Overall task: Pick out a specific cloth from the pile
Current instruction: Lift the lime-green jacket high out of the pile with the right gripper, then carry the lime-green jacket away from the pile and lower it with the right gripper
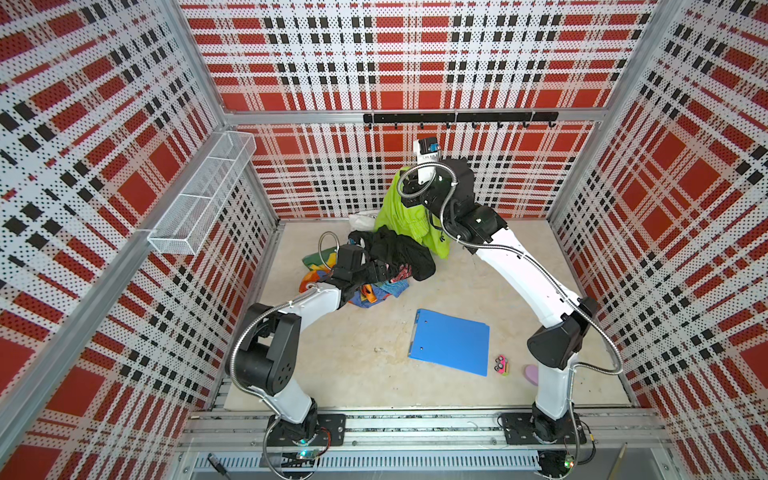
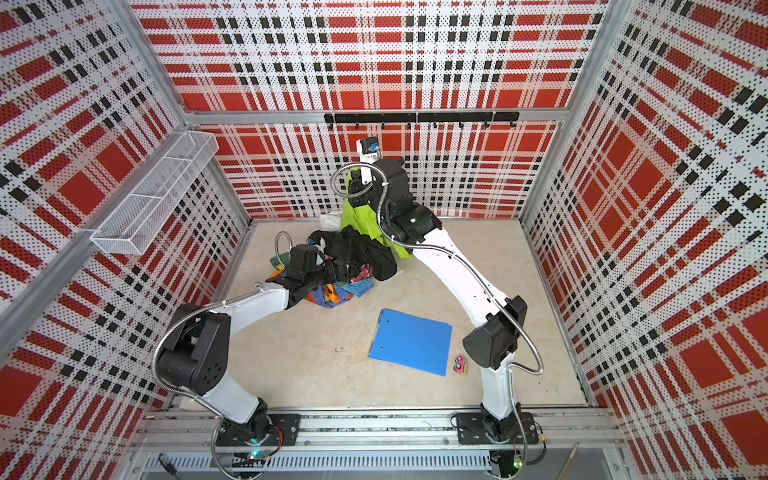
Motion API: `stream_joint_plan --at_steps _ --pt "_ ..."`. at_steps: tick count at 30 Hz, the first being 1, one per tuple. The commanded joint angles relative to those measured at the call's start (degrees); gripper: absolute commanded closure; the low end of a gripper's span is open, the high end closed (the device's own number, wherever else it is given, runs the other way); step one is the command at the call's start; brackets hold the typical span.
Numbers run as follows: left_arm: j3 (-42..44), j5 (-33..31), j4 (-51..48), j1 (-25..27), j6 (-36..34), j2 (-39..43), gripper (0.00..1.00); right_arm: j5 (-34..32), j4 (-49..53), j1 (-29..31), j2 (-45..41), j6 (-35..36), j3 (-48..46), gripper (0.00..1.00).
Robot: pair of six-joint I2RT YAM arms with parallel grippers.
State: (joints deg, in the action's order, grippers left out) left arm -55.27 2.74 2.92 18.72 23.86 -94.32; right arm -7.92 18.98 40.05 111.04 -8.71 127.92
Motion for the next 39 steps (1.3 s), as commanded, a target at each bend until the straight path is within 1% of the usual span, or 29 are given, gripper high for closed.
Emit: stream_joint_plan --at_steps 1,5,11,15,16,21,28,30,32,35,39 --pt "0.58 0.37 0.28 -0.26 0.48 1.68 0.01 1.18 -8.69 0.2 -0.39 2.85 3.73 0.96" --pt "1.29 -0.37 -0.23 -0.34 0.97 2.01 0.01 -0.31 -9.5 0.2 -0.48 5.12 6.37 0.96" --pt "2.42 -0.29 -1.65 -1.38 1.37 3.65 0.01 -3.42 -15.41 0.2 -3.56 9.11 3.34 0.95" --pt "3.1 0.51 -1.75 -1.49 0.59 6.44 0.01 -5.6 -18.81 0.2 -5.48 12.86 2.78 0.95" --pt "3.27 0.83 -1.69 -1.49 0.33 7.6 0.01 -6.76 -19.52 0.05 -5.88 13.91 2.87 0.95" --pt "4.44 3.32 -0.33 -1.58 -1.14 13.62 0.01 -8.32 -23.63 -0.22 -8.24 17.95 2.62 0.93" --pt "5.24 5.12 0.26 -1.8 -3.85 23.41 0.01 -11.78 -31.98 -0.48 -12.96 23.39 -1.83 0.92" --pt "5.58 6.7 0.27 -2.36 -4.0 26.16 0.01 -12.82 -34.11 -0.86 -14.42 25.0 -3.0 0.93" --pt "5.61 8.21 -0.65 -2.82 -5.79 28.46 0.01 -13.67 -36.39 -1.28 -16.04 27.61 -4.5 0.95" --pt "6.45 9.52 -1.87 -2.9 -6.76 32.1 0.01 -13.91 -37.97 -3.05 -18.33 29.97 -5.59 0.97" --pt "9.73 13.27 -1.78 -3.01 -6.88 37.59 0.01 -14.74 -38.21 -6.57 -21.72 29.98 -6.83 0.97"
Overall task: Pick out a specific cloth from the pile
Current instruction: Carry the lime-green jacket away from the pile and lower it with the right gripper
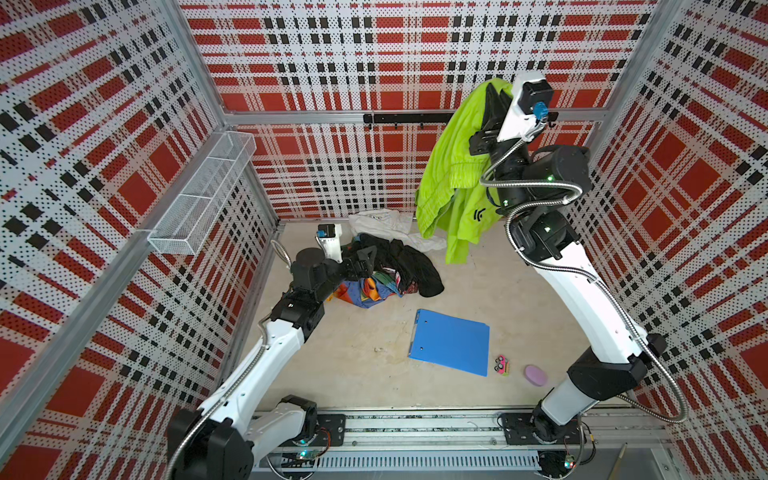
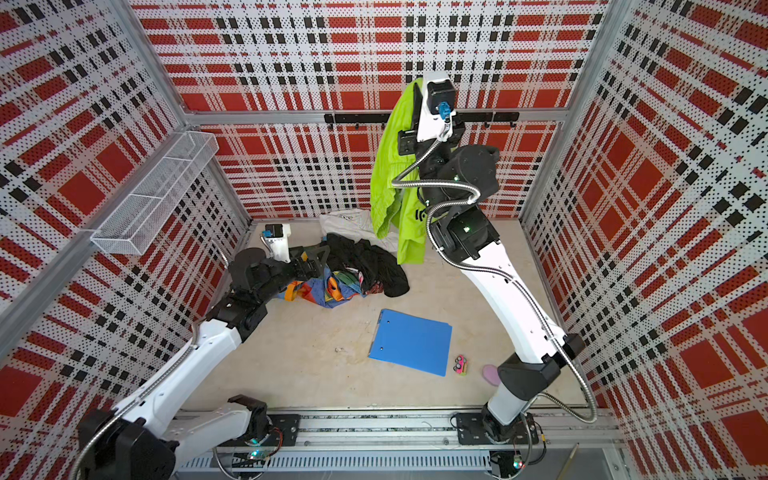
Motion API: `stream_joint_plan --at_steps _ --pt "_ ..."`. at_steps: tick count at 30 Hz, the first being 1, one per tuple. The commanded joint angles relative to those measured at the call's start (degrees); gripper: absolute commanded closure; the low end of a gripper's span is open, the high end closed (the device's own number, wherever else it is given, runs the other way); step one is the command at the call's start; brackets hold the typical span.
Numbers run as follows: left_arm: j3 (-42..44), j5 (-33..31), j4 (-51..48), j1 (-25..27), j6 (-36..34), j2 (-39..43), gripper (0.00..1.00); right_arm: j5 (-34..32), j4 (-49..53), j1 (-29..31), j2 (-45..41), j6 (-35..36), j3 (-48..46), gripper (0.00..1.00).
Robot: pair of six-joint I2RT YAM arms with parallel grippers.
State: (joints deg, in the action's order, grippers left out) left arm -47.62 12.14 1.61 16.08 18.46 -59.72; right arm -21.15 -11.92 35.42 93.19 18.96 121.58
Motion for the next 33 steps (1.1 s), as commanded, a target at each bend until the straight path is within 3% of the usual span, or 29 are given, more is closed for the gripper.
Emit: stream_joint_plan --at_steps 1,5,13,21,27,33 --pt "3.11 5.35 0.05 -0.35 -1.41 4.61 0.01 -1.77 -7.33 -2.89 -4.89 2.31 -1.23 0.97" --pt "7.87 11.26 2.98 -0.35 0.01 11.06 0.01 -2.54 -7.26 -7.93 -10.05 0.88 -6.6 0.97" --pt "10.72 14.82 4.46 -0.26 2.24 16.48 0.01 -2.67 -4.68 -19.24 -18.67 -4.99 -18.44 0.98" --pt "11.65 14.96 5.84 0.96 2.83 15.7 0.01 5.89 -1.37 -34.96 -26.61 -22.87 -34.45 0.99" --pt "12.0 13.89 6.26 2.33 2.92 14.57 0.01 9.59 -0.02 -36.03 -27.86 -26.04 -40.72 0.99" --pt "12.72 12.82 6.23 3.26 2.71 14.96 0.01 7.62 -0.31 -36.25 -27.84 -27.49 -47.06 0.99"
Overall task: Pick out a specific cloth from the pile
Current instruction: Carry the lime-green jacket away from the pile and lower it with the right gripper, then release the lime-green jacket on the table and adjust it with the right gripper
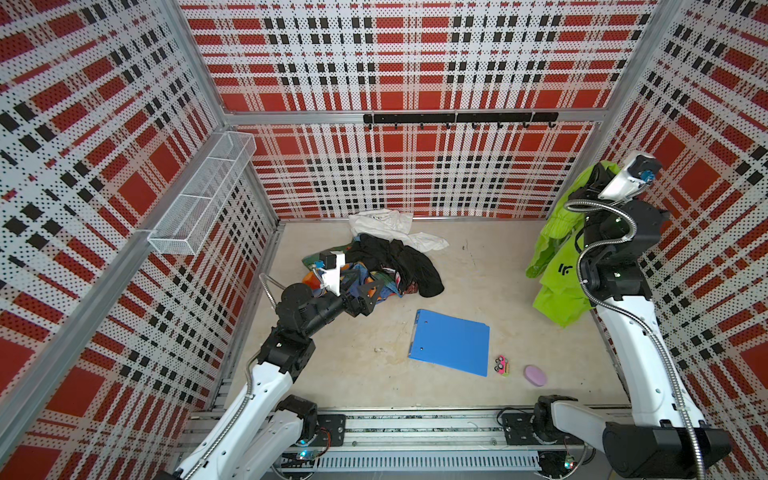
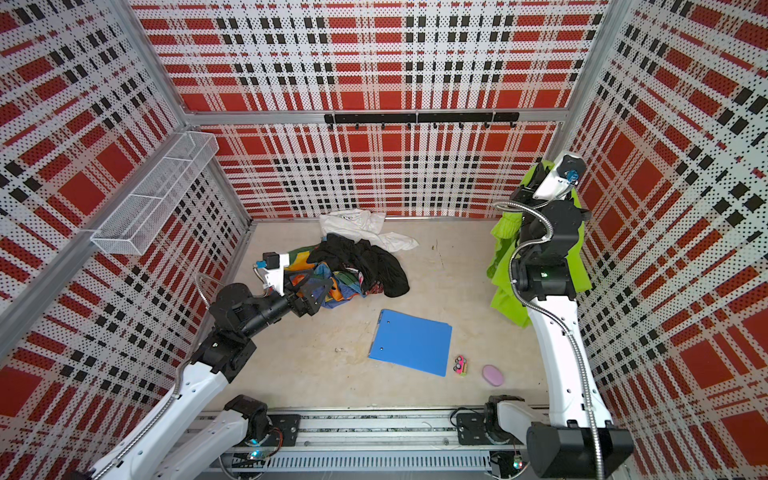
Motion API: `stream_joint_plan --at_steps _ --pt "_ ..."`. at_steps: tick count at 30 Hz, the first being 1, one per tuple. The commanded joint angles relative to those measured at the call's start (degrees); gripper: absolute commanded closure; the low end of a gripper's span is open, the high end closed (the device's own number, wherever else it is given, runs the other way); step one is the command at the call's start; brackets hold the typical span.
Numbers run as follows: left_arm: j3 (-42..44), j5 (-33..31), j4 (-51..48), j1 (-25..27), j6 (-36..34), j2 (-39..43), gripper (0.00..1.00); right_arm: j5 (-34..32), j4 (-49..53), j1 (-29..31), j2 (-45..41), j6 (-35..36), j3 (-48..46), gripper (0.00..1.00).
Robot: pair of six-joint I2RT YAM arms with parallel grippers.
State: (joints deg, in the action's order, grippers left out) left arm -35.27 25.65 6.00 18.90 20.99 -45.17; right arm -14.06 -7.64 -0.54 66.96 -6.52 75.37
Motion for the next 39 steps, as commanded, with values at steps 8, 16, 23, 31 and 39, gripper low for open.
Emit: stream_joint_plan --at_steps 8,16,23,31,39 --pt "0.55 -1.17 1.81 0.7 0.03 -0.42 0.01 -0.83 -6.07 -1.57 -4.23 -4.49 -12.39 0.99" --pt "0.37 -1.53 2.17 1.73 -0.12 -1.99 0.01 -1.4 -6.11 -2.13 -6.57 -5.34 -21.31 1.0" --pt "1.19 -2.32 4.28 2.33 0.8 -3.66 0.01 7.26 -8.01 -2.15 -5.72 -11.05 -30.6 1.0" --pt "0.55 -3.92 4.28 2.68 0.87 -5.21 0.01 17.13 -8.47 -2.72 4.08 -16.81 -33.26 1.0" --pt "1.25 -5.15 4.51 2.84 1.06 -5.67 0.01 15.67 -7.3 -4.02 9.82 -25.37 -39.73 0.98"
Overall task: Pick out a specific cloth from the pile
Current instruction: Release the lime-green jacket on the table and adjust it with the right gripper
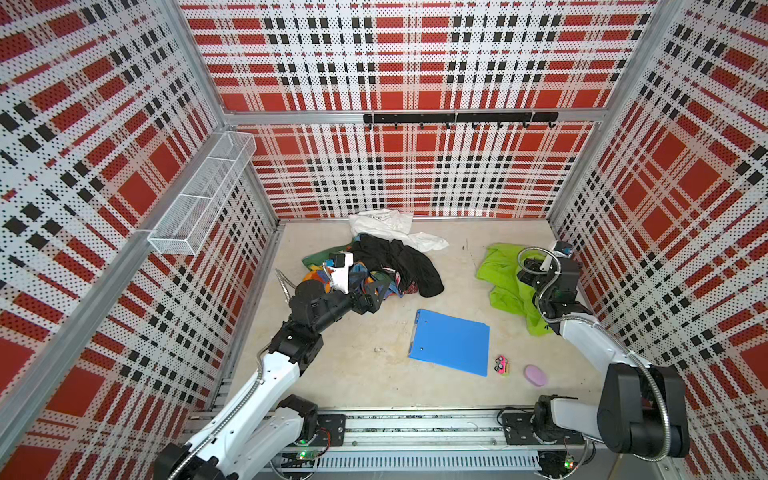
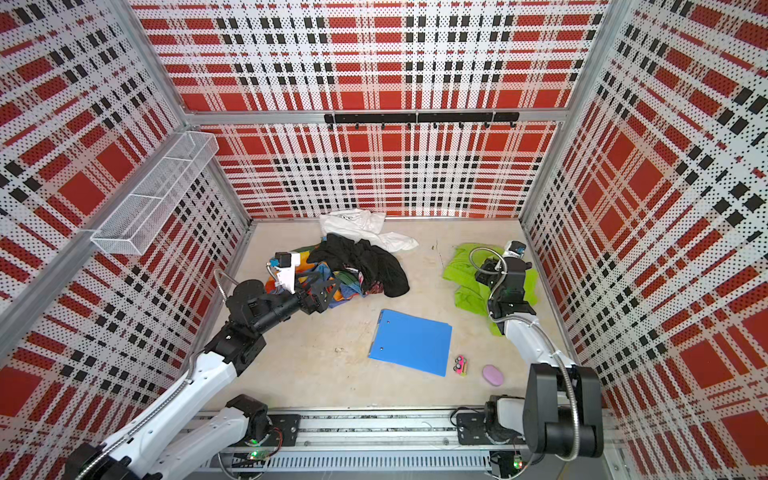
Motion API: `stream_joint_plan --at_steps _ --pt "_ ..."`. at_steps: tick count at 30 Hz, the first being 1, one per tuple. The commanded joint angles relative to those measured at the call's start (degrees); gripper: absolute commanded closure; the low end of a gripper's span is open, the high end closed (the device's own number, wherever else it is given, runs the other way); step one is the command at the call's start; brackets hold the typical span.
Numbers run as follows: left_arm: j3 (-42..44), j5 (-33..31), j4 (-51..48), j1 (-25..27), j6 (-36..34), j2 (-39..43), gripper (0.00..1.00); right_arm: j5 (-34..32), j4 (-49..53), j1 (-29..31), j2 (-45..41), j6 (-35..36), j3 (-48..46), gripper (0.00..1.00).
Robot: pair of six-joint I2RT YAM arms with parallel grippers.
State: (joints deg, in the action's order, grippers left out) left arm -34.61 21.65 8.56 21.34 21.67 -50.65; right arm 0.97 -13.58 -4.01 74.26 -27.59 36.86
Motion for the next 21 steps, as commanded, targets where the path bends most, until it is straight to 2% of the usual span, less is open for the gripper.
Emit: stream_joint_plan --at_steps 1,8,15,21 --pt "0.53 -1.16 2.19 0.46 0.41 -0.47 0.01 0.93 -0.73 -0.56 3.96 -4.31 -1.22 0.98" --pt "0.48 -1.94 2.43 0.63 0.81 -1.3 0.01 0.89 4.68 -0.6 11.92 -5.29 1.88 0.94" --pt "1.74 -2.75 2.42 0.63 1.22 -0.77 0.01 1.77 7.78 -0.64 19.27 -5.37 7.37 0.85" --pt "1.99 -3.19 2.25 0.6 1.43 0.02 0.01 1.63 8.92 -0.64 16.73 -2.53 8.89 0.59"
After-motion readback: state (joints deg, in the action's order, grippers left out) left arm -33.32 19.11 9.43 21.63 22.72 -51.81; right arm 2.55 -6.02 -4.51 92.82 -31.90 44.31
